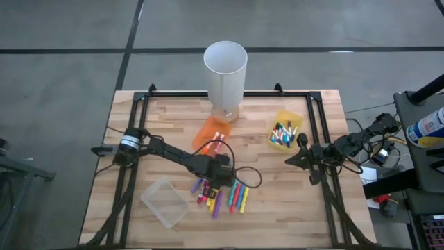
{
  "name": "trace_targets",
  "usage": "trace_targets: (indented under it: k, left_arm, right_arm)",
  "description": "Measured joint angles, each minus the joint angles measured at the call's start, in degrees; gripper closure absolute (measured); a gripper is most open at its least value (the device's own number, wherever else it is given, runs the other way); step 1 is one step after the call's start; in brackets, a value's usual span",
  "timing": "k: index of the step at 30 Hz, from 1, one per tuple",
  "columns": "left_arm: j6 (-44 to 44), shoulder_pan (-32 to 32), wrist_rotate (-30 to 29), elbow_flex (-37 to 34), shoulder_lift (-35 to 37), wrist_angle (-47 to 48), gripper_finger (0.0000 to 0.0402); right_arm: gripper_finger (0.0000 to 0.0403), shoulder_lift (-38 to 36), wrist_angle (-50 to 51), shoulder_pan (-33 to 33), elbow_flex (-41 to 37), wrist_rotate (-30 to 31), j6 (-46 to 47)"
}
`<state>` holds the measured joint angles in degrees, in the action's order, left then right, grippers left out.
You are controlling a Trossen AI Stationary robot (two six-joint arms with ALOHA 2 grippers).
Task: Pick & Place Markers
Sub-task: Put the large dark green marker pen into the orange bin
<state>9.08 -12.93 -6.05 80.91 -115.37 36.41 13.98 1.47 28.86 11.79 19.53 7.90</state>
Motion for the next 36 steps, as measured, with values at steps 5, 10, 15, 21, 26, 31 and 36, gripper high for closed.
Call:
trace_targets:
  k: [5,10,15,21,26,31,36]
  left_arm:
    - [-0.02,-0.26,-0.67,0.19,0.49,1.2,0.0268]
    - [3.16,-0.68,-6.58,1.9,2.57,1.96,0.0268]
    - [9.43,-0.17,-7.49,3.88,2.54,0.68,0.0268]
    - [15.47,1.3,-7.73,3.38,1.08,-1.58,0.0268]
    - [19.07,2.03,-9.14,3.54,-0.46,-1.88,0.0268]
    - [21.36,2.01,-9.1,3.4,-0.59,-2.37,0.0268]
    - [22.42,2.16,-8.19,3.36,-0.63,-4.22,0.0268]
  right_arm:
    - [0.0394,0.03,-0.02,0.0,0.0,0.01,0.01]
    - [0.0394,0.04,-0.04,-0.02,0.0,0.02,0.02]
    - [0.0394,0.04,-0.02,-0.02,0.0,0.02,0.0]
    - [0.0394,0.04,-0.02,-0.02,0.0,0.01,0.02]
    - [0.0394,0.04,-0.02,-0.02,0.0,0.01,0.01]
    - [0.0394,0.04,-0.03,0.0,0.0,0.02,0.01]
    - [0.0394,0.04,-0.02,0.0,0.0,0.02,0.0]
